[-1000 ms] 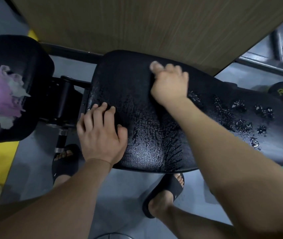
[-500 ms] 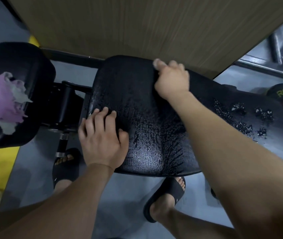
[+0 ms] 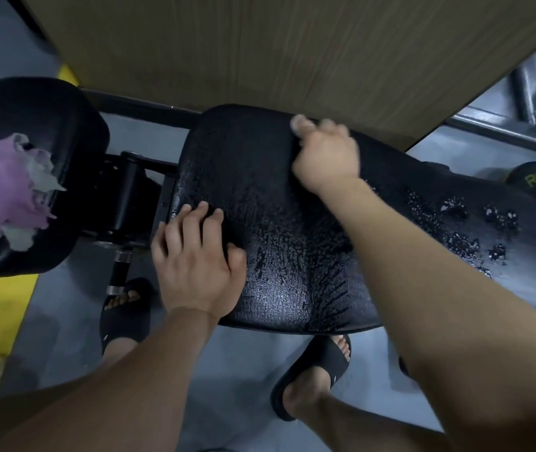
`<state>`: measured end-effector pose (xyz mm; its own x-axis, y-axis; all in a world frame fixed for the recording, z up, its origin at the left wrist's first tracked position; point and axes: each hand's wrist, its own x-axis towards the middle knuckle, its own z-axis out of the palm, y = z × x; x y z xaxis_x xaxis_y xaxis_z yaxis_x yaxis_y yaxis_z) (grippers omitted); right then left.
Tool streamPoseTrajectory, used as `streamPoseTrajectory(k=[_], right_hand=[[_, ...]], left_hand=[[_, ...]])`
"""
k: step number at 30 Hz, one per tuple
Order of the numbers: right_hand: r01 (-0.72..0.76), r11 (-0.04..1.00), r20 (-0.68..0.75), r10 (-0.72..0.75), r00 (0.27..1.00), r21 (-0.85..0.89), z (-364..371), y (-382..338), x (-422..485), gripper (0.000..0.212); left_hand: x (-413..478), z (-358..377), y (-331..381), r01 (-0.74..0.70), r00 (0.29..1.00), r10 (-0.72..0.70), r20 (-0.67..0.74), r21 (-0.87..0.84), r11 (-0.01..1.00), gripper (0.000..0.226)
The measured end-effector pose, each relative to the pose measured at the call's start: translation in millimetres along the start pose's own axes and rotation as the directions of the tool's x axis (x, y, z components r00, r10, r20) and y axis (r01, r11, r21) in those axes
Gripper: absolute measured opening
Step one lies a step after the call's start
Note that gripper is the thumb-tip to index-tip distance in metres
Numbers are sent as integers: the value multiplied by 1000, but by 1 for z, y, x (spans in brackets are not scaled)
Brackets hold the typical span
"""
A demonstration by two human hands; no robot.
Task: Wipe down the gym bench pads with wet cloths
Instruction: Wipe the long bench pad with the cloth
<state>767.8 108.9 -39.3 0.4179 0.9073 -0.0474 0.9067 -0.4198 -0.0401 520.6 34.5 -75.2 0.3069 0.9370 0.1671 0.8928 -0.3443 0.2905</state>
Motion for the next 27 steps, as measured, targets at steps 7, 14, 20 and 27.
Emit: streamPoseTrajectory(k=[7, 14, 20, 27], right_hand=[[-262, 963, 12, 262, 965, 64, 1, 18, -2, 54], [309, 950, -79, -306, 949, 30, 15, -41, -47, 66], [40, 998, -15, -40, 999, 45, 4, -28, 11, 63], [244, 969, -38, -243, 969, 34, 11, -44, -8, 66]], left_hand=[[0, 0, 0, -3, 1000, 3, -3, 4, 1000, 53], [0, 2, 1, -3, 1000, 4, -30, 23, 1000, 52], [0, 0, 0, -1, 1000, 1, -12, 13, 1000, 54], [1, 0, 1, 5, 1000, -5, -9, 16, 1000, 55]])
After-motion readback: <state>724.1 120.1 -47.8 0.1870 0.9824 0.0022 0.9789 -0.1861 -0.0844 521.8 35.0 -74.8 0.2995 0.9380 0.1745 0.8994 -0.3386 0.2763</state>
